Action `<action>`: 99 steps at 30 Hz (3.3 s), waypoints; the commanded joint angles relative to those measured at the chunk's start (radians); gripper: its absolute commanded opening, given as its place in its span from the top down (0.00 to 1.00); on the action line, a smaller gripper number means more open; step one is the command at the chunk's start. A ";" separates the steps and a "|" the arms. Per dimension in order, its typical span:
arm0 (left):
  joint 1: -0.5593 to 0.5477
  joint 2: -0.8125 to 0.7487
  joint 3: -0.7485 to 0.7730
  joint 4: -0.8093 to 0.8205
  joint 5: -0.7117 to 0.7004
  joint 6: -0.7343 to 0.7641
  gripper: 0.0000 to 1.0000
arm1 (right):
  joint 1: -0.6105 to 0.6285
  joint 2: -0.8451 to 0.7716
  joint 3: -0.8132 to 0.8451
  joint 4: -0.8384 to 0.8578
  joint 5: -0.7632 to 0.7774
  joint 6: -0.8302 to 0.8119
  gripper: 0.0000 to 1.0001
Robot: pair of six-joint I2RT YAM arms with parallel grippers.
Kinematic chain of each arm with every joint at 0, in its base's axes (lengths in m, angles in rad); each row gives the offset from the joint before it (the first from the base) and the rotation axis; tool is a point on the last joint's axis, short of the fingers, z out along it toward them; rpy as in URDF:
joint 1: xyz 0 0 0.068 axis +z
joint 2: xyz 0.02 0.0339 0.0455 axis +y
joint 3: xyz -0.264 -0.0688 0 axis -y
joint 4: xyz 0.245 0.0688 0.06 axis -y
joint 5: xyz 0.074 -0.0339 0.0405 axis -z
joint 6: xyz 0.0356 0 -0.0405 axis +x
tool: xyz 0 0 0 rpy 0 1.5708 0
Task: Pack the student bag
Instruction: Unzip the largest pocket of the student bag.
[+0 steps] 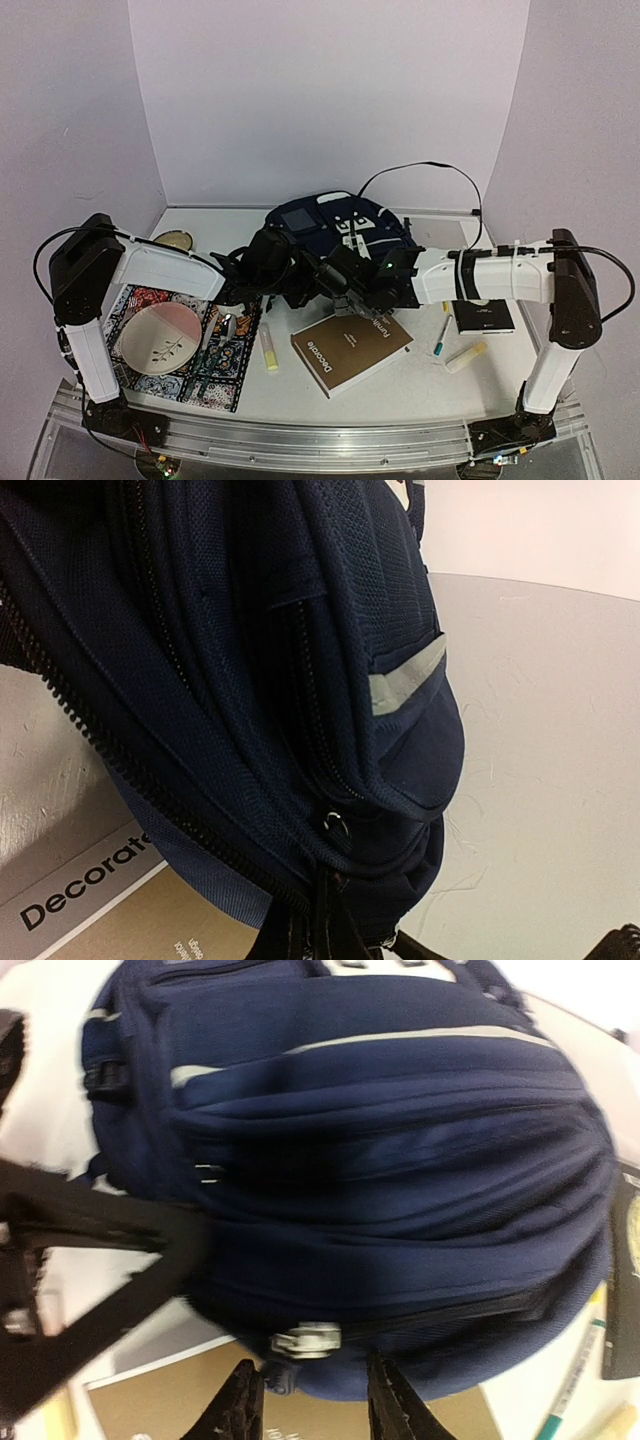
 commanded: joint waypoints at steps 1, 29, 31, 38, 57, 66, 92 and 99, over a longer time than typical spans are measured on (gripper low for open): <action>-0.005 -0.074 -0.001 0.118 -0.026 0.004 1.00 | -0.004 -0.012 0.001 -0.115 0.109 0.049 0.68; -0.008 -0.101 -0.004 0.118 -0.039 0.018 1.00 | -0.030 -0.171 -0.126 0.142 -0.182 -0.233 0.80; -0.010 -0.101 -0.004 0.118 -0.040 0.014 1.00 | -0.031 -0.147 -0.111 0.141 -0.164 -0.231 0.81; -0.015 -0.099 0.002 0.118 -0.046 0.009 1.00 | -0.029 -0.093 -0.065 0.143 -0.105 -0.220 0.83; -0.025 -0.089 0.017 0.118 -0.061 0.006 1.00 | -0.028 0.004 0.026 0.093 -0.080 -0.181 0.83; -0.025 -0.097 0.002 0.118 -0.098 0.019 1.00 | -0.028 -0.091 -0.065 0.089 -0.139 -0.137 1.00; 0.191 -0.187 -0.138 0.087 0.069 0.254 1.00 | -0.240 -0.569 -0.358 0.076 -0.320 -0.281 1.00; 0.239 -0.203 0.030 -0.250 -0.083 0.509 1.00 | -0.263 -0.644 -0.342 0.051 -0.387 -0.320 1.00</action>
